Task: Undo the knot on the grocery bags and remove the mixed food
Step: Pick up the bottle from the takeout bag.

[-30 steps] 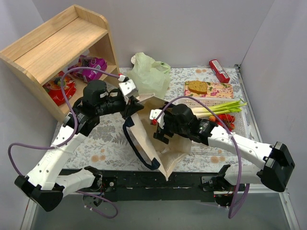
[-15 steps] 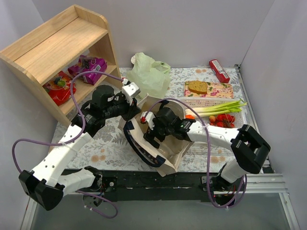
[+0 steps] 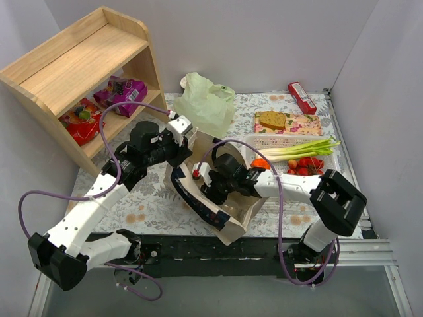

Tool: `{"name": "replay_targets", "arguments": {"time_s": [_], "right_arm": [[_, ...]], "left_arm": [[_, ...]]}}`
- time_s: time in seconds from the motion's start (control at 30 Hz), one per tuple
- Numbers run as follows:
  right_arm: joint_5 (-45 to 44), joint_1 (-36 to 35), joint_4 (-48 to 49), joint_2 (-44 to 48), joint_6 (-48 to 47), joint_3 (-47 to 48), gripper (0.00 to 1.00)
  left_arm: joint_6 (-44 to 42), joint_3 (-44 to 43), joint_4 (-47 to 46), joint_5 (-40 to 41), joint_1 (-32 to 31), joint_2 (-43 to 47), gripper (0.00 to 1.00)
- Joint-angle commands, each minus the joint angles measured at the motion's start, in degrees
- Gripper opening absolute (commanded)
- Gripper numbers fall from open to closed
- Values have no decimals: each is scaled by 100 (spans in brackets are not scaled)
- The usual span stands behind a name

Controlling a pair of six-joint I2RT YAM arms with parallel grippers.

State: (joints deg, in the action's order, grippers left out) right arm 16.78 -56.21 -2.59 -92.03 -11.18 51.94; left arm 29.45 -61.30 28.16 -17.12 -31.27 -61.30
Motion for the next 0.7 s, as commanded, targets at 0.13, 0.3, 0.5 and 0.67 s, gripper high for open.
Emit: {"name": "replay_targets", "arguments": {"time_s": [0.13,0.3,0.5,0.67], "right_arm": [[976,548,-1434,905,-1324,884,1],[2328,1294,-2439,1151,-2001,1968,1],[2927,1823,-2352,1872,-1844,2478,1],[2867,1841,-1808,2426,-1774,2751,1]], "left_arm": [[-18,294,-777,165,-55,268,0],[165,355,-918,201,-38,215,0],[341,320,-751,-98,-11,57,0],[316,-91,-488,-397,-11,-66,9]]}}
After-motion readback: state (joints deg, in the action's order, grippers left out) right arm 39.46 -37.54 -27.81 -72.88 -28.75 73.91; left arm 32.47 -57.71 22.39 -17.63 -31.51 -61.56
